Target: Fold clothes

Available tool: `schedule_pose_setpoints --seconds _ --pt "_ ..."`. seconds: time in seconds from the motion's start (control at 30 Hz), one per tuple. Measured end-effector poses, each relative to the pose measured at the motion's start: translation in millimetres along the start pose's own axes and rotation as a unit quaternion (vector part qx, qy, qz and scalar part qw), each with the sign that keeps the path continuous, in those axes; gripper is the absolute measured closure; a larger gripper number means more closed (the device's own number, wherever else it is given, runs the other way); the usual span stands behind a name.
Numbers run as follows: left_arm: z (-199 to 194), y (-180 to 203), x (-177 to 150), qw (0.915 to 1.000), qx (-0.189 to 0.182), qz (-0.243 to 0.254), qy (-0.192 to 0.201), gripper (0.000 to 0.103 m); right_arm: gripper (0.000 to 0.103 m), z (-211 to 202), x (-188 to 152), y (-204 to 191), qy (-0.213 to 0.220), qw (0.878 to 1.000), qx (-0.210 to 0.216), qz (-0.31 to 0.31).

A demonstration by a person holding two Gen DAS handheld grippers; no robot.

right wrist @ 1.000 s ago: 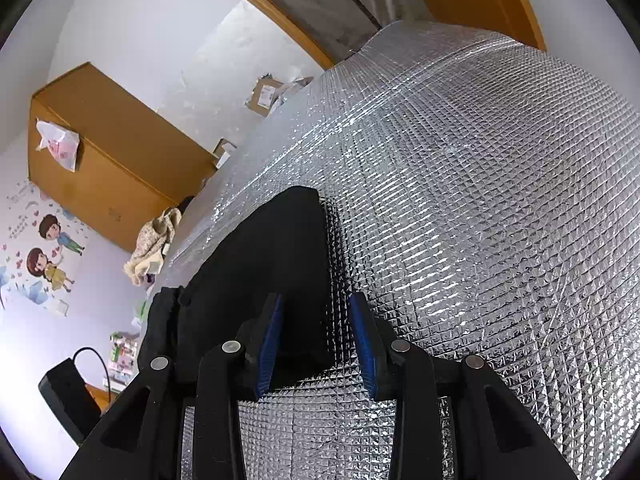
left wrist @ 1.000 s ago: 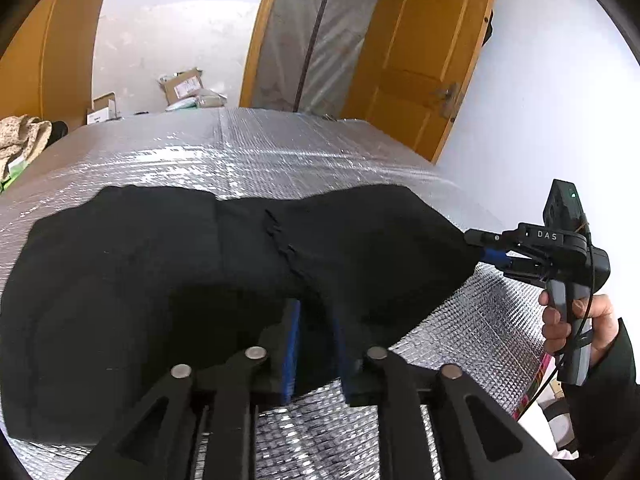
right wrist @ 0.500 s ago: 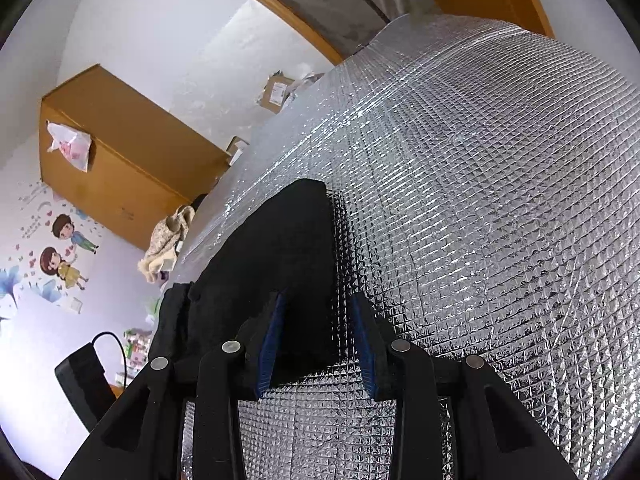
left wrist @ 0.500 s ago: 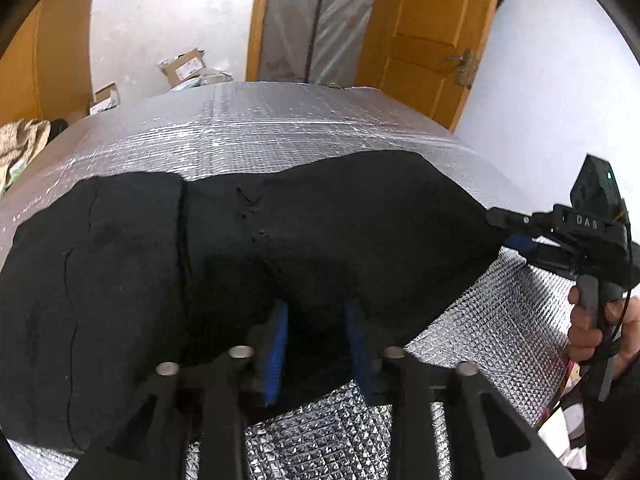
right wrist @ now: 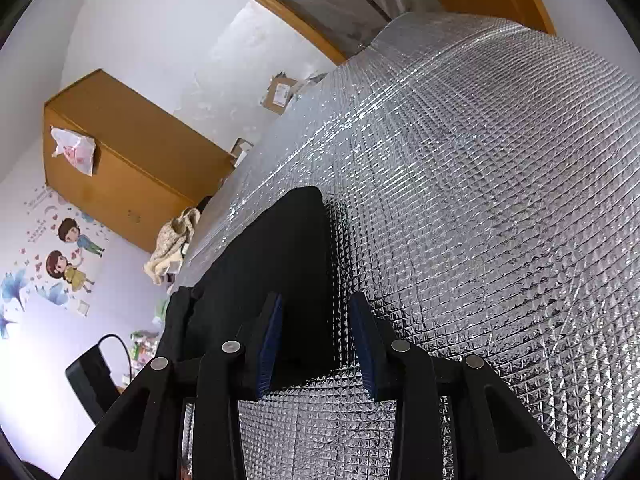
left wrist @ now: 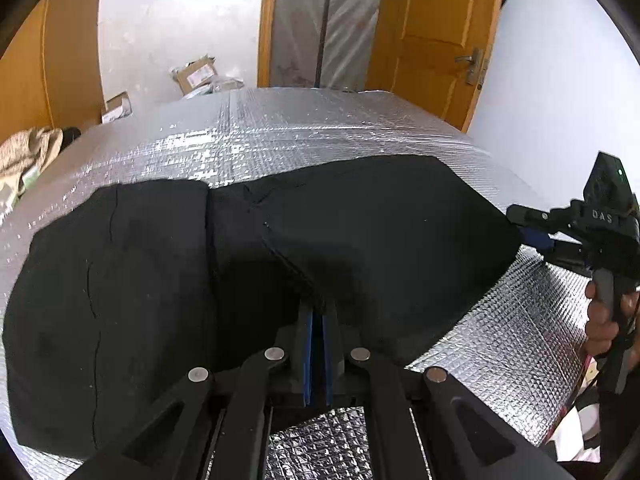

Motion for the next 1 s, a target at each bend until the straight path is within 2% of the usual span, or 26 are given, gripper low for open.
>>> schedule_pose_setpoints --seconds 0.07,0.13,0.23,0.3,0.33,0.4,0.57,0.63,0.7,0.77,0.87,1.0 --pt "-3 -2 -2 0.9999 -0.008 -0.008 0.001 0.098 0.066 -5 2 -4 0.012 1.0 0.01 -0.003" --pt "-7 -5 -4 0.9998 -0.014 -0.016 0.002 0.098 0.068 -12 3 -12 0.024 0.999 0.026 -0.017" --pt "-16 -8 -7 0.9994 -0.016 -0.028 0.012 0.098 0.075 -5 -4 -25 0.003 0.998 0.02 -0.051" --pt "-22 -10 -6 0.9992 -0.014 -0.031 0.022 0.098 0.078 6 -10 -20 -0.017 0.998 -0.012 -0.066" --pt "-26 -10 -5 0.999 -0.013 -0.033 0.028 0.098 0.084 11 -13 -17 -0.028 0.997 -0.031 -0.072" --pt "-33 -9 -1 0.9984 -0.011 -0.034 0.043 0.098 0.083 9 -13 -16 -0.026 0.996 -0.038 -0.073" --pt "-44 0 11 0.9964 -0.034 -0.018 0.075 0.098 0.083 1 -13 -26 -0.011 0.996 -0.018 -0.09" --pt "-33 2 9 0.9977 -0.035 -0.014 0.056 0.098 0.084 12 -14 -23 -0.029 0.995 -0.037 -0.087" --pt "-20 3 3 0.9992 -0.028 -0.014 0.023 0.098 0.087 13 -12 -24 -0.024 0.995 -0.039 -0.085" --pt "-9 1 -5 0.9997 -0.021 -0.015 -0.005 0.098 0.084 13 -10 -27 -0.016 0.996 -0.037 -0.083" --pt "-12 2 -7 0.9997 -0.022 -0.013 -0.001 0.098 0.082 11 -6 -30 -0.003 0.996 -0.036 -0.079" --pt "-32 1 -1 0.9992 -0.022 -0.007 0.034 0.098 0.081 10 -2 -34 0.013 0.997 -0.033 -0.074"
Point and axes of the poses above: each gripper's, at about its wrist camera, not at the fingertips, and z roughly the way its jaws point, y to its right, x to its top, the point moved 5 cm from there along z, roughly the way its jaws point, and after that the axes turned 11 degrees about -x, right-handed, at the moved point
